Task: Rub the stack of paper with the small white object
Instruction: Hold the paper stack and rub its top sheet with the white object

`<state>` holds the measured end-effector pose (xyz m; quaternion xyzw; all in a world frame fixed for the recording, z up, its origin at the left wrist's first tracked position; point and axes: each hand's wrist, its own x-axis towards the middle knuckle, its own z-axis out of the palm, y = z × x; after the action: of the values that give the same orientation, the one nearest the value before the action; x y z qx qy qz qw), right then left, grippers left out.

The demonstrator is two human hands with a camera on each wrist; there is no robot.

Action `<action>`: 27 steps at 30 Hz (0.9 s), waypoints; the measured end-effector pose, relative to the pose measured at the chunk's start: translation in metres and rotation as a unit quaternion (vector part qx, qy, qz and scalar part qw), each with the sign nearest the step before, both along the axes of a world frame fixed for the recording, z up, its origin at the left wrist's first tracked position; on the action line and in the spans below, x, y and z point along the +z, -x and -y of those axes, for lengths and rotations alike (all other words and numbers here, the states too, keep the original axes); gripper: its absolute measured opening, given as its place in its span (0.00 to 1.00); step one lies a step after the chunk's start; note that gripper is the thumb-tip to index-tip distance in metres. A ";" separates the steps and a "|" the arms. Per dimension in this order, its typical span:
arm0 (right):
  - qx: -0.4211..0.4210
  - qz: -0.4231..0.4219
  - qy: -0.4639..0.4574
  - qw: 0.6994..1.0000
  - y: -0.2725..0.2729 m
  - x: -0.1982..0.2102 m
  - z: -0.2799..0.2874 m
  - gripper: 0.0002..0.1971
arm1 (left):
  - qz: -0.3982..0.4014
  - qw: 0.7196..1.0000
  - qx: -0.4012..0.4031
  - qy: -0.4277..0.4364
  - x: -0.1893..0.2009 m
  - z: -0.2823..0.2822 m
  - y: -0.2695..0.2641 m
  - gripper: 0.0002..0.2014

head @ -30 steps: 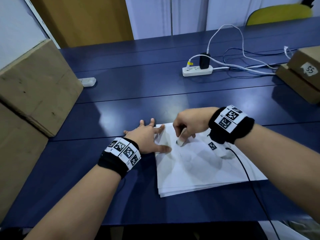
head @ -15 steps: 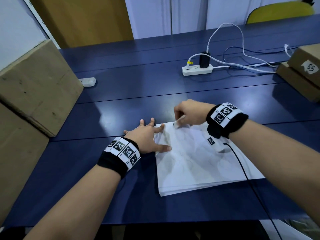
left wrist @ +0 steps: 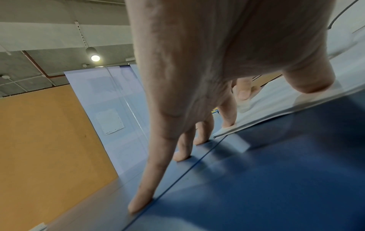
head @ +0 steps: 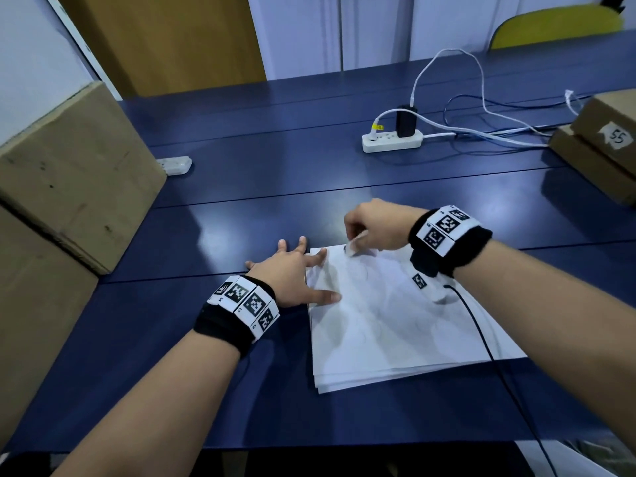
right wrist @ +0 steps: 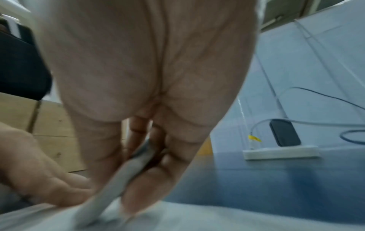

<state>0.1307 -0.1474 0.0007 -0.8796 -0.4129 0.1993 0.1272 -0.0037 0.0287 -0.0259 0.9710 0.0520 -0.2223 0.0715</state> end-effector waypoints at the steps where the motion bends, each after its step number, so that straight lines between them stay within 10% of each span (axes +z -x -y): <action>1: 0.026 -0.030 0.017 0.999 0.005 0.001 0.003 0.13 | 0.001 1.000 0.000 0.001 0.000 0.000 0.000 0.50; 4: 0.071 -0.102 0.058 0.991 0.017 -0.002 0.006 0.15 | 0.003 1.000 -0.004 -0.002 -0.001 0.000 -0.001 0.51; 9: -0.029 0.036 -0.015 0.999 -0.005 -0.003 0.000 0.12 | 0.002 1.000 -0.003 -0.007 -0.002 0.000 -0.002 0.50; 15: 0.076 -0.139 0.059 0.986 0.015 -0.002 0.013 0.14 | 0.002 1.000 -0.002 -0.005 -0.004 -0.002 -0.003 0.51; 22: -0.020 0.031 -0.007 0.999 -0.005 -0.001 0.002 0.12 | 0.002 1.000 -0.002 -0.007 -0.004 -0.002 -0.002 0.51; 27: 0.087 -0.126 0.075 0.985 0.016 -0.001 0.010 0.15 | 0.005 1.000 -0.003 -0.007 -0.004 -0.002 -0.002 0.51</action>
<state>0.1151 -0.1578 -0.0001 -0.8154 -0.4519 0.3493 0.0941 -0.0016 0.0308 -0.0303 0.9727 0.0503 -0.2175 0.0641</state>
